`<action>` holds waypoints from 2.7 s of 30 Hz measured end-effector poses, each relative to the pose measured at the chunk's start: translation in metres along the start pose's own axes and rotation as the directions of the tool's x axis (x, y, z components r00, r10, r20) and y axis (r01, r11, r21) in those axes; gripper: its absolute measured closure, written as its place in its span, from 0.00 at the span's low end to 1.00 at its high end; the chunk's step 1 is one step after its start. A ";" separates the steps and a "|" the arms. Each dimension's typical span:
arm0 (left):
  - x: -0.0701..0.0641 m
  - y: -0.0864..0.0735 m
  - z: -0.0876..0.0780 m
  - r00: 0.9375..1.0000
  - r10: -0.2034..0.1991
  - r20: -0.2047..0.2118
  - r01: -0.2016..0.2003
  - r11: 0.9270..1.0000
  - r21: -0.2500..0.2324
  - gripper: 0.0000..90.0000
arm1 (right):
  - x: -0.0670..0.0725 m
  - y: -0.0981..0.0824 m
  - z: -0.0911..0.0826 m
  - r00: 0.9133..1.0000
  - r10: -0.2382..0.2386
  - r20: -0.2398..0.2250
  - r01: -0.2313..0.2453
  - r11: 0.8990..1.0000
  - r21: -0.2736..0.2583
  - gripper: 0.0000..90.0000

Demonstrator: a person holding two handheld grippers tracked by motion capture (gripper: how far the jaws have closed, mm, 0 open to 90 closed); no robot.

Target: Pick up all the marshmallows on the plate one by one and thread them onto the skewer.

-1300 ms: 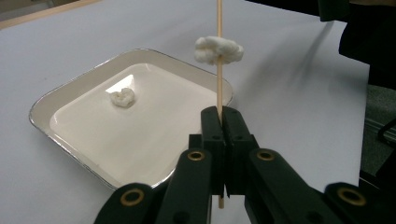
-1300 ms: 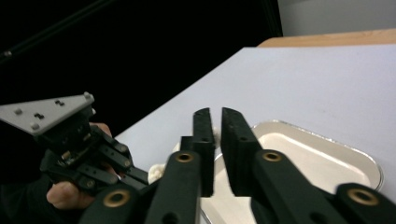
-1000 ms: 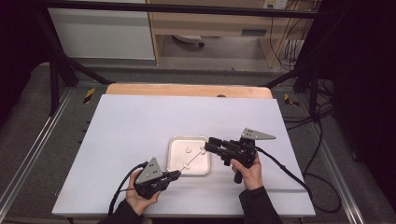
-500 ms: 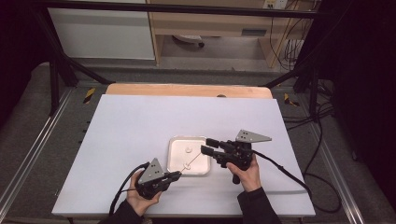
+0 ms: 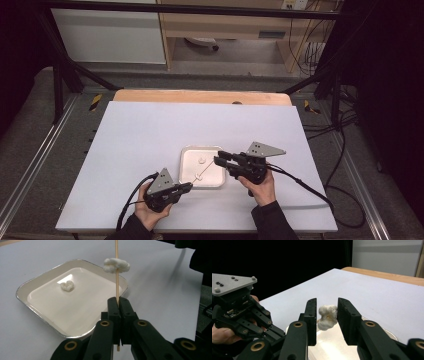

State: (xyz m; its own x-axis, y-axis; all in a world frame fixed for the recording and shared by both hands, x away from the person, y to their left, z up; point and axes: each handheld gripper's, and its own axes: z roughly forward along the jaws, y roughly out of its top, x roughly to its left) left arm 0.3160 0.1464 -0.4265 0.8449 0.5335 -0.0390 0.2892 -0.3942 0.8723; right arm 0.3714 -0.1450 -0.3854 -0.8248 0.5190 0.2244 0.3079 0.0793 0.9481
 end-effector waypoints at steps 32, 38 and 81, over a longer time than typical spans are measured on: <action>-0.007 0.002 0.006 1.000 0.024 -0.013 -0.023 1.000 0.018 0.99 | 0.010 -0.028 0.034 0.960 0.213 -0.184 -0.190 0.973 0.131 0.89; -0.002 0.002 0.004 1.000 0.003 -0.018 -0.002 1.000 0.010 0.99 | 0.011 -0.027 0.035 0.968 0.198 -0.152 -0.184 0.978 0.103 0.72; 0.040 -0.010 -0.023 0.987 -0.081 -0.139 0.089 0.995 0.049 0.99 | -0.031 -0.014 0.092 0.979 -0.125 0.160 0.054 0.920 0.388 0.44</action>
State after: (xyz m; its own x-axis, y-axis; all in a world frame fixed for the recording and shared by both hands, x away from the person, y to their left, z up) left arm 0.3362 0.1889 -0.4253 0.7475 0.6630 -0.0415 0.3849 -0.3814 0.8405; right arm 0.4359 -0.0836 -0.4260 -0.7701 0.6345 0.0656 0.4233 0.4314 0.7967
